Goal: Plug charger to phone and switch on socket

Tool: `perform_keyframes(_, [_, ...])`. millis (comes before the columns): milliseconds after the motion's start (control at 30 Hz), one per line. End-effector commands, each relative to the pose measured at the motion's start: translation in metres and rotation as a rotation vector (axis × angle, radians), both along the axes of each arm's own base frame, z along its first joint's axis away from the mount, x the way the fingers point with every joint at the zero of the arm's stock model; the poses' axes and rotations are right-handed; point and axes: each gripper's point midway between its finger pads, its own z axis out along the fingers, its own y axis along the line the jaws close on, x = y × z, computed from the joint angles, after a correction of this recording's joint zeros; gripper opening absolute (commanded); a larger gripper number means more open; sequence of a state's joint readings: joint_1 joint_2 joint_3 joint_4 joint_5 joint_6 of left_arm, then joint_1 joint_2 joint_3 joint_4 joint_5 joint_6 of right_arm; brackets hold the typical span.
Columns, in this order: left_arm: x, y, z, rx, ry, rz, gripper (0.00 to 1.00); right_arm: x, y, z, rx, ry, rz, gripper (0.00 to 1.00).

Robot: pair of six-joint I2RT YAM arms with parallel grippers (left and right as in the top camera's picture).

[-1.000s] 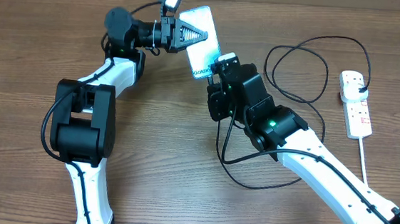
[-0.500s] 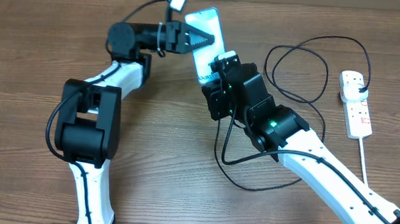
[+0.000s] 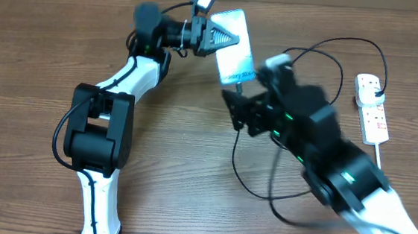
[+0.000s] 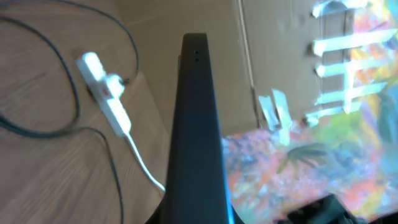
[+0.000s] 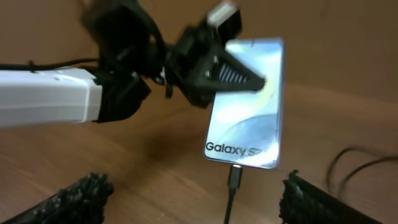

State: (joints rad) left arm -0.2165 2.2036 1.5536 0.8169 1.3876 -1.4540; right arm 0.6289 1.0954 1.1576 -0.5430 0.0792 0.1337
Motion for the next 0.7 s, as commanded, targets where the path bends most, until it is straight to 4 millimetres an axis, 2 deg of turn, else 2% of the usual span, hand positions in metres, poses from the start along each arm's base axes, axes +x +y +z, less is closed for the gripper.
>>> perform_keyframes(0, [0.029,-0.015,0.024,0.034,-0.241,0.132,0.04,-0.005,-0.04,0.037,0.003,-0.103,-0.161,0.96])
perform_keyframes(33, [0.036,-0.018,0.02,0.072,-0.239,0.16,0.04,-0.007,-0.048,0.04,0.012,-0.109,-0.198,0.97])
perform_keyframes(67, [0.043,-0.025,0.006,0.174,-0.243,0.205,0.04,-0.009,-0.062,0.045,0.026,-0.115,-0.267,0.98])
perform_keyframes(133, [0.042,-0.029,-0.014,0.297,-0.254,0.22,0.04,-0.01,-0.073,0.047,0.032,-0.12,-0.325,0.99])
perform_keyframes(233, [0.027,-0.027,-0.047,0.447,-0.281,0.174,0.04,-0.008,-0.075,0.047,0.031,-0.122,-0.342,1.0])
perform_keyframes(367, [-0.011,-0.005,-0.093,0.616,-0.264,0.035,0.04,0.0,-0.07,0.041,0.029,-0.106,-0.345,1.0])
perform_keyframes(500, [-0.038,0.014,-0.108,0.667,-0.276,-0.078,0.04,0.014,-0.059,0.033,0.082,-0.073,-0.37,1.0])
perform_keyframes(667, [-0.037,0.029,-0.123,0.723,-0.268,-0.076,0.04,0.034,-0.045,0.008,0.127,0.008,-0.412,1.0])
